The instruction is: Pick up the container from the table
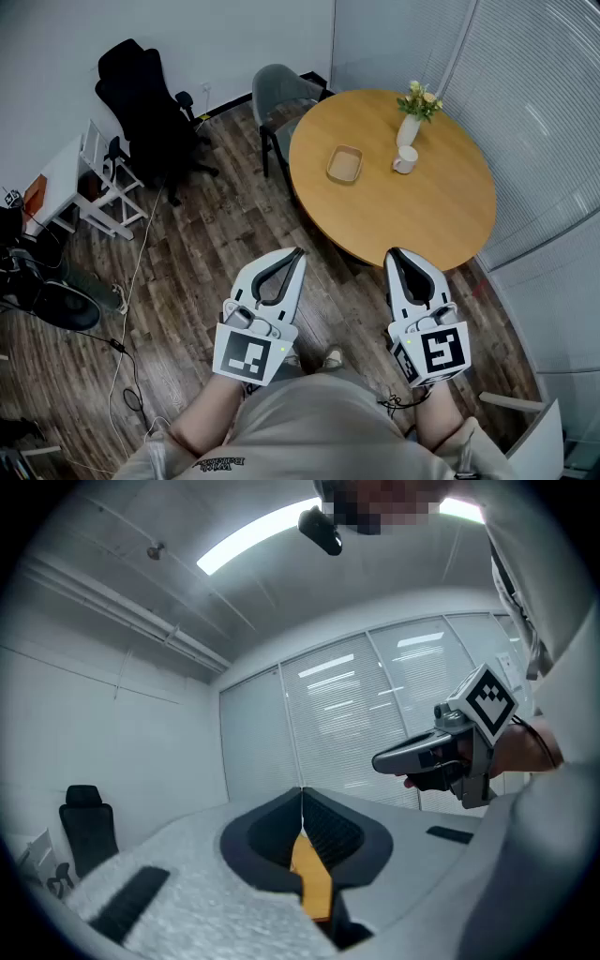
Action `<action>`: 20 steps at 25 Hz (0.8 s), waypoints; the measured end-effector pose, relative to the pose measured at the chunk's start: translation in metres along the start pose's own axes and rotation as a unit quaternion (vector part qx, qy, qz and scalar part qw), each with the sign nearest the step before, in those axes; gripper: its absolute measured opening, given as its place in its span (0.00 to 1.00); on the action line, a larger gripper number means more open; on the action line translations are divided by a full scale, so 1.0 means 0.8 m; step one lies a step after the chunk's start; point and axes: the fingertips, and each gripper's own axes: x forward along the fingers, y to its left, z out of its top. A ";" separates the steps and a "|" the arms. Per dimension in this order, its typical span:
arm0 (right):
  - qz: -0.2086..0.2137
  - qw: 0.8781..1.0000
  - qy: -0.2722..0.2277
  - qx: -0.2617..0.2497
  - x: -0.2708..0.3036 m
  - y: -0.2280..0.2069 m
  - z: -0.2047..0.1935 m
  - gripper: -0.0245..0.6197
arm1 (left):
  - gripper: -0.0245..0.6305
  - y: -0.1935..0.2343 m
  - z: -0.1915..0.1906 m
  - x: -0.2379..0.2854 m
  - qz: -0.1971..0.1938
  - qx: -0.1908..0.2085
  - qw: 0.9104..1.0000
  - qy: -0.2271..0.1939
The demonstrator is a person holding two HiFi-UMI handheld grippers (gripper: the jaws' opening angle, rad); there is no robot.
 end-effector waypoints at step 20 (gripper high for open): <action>-0.005 1.000 -0.002 0.015 -0.028 -0.029 -0.011 0.09 | 0.07 -0.022 -0.003 -0.003 0.012 0.003 1.000 0.011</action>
